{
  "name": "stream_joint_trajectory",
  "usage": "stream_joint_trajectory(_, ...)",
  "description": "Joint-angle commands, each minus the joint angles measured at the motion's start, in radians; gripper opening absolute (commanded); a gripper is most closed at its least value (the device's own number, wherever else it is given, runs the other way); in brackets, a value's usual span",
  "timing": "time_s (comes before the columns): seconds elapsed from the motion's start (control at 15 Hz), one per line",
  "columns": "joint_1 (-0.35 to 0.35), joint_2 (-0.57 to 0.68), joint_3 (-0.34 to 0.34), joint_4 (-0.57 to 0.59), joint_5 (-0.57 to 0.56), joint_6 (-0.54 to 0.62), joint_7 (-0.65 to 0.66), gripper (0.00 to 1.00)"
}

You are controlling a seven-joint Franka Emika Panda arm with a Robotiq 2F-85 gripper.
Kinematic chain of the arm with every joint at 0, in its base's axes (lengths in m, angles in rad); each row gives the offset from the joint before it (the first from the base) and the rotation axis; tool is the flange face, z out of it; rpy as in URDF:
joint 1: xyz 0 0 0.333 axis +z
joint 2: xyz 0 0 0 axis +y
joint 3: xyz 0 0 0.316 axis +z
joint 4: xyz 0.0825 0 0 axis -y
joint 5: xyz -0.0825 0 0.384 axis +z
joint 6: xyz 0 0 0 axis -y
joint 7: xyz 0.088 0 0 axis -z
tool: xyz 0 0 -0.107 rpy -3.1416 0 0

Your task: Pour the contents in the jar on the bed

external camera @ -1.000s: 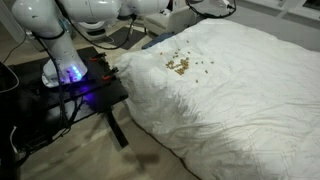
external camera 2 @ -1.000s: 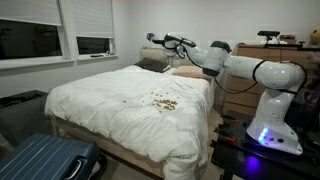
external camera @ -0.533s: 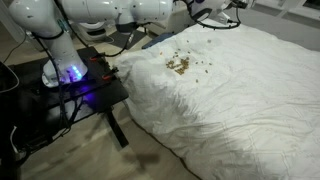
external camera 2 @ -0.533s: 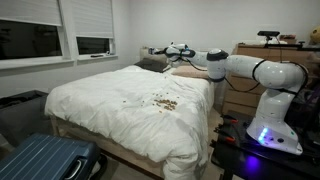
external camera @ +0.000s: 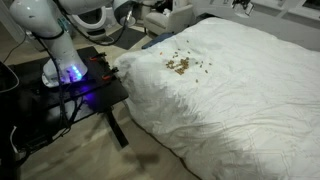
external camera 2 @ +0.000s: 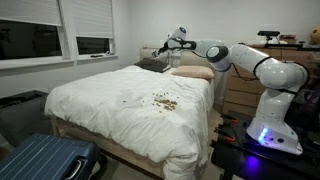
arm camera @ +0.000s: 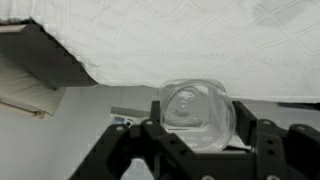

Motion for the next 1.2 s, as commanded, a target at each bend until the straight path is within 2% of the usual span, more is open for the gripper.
stream_joint_trajectory(0.0, 0.078, -0.149, -0.267, -0.030, 0.217, -0.273, -0.010, 0.45)
stream_joint_trajectory(0.2, 0.143, -0.256, -0.399, -0.050, 0.316, -0.526, -0.013, 0.45)
stream_joint_trajectory(0.4, 0.204, -0.349, -0.474, -0.048, 0.357, -0.782, -0.016, 0.45)
stream_joint_trajectory(0.47, 0.211, -0.353, -0.431, -0.005, 0.313, -0.876, -0.009, 0.45)
stream_joint_trajectory(0.53, 0.223, -0.381, -0.432, -0.004, 0.316, -0.952, -0.008, 0.45)
stream_joint_trajectory(0.6, 0.241, -0.427, -0.484, -0.042, 0.370, -1.001, -0.009, 0.45)
stream_joint_trajectory(0.67, 0.251, -0.451, -0.486, -0.041, 0.379, -1.068, -0.005, 0.45)
stream_joint_trajectory(0.73, 0.249, -0.445, -0.447, -0.004, 0.349, -1.132, 0.001, 0.45)
stream_joint_trajectory(0.8, 0.251, -0.457, -0.445, -0.005, 0.356, -1.180, 0.003, 0.45)
stream_joint_trajectory(0.87, 0.260, -0.487, -0.487, -0.042, 0.400, -1.209, 0.001, 0.45)
stream_joint_trajectory(1.13, 0.251, -0.486, -0.489, -0.056, 0.451, -1.325, 0.001, 0.45)
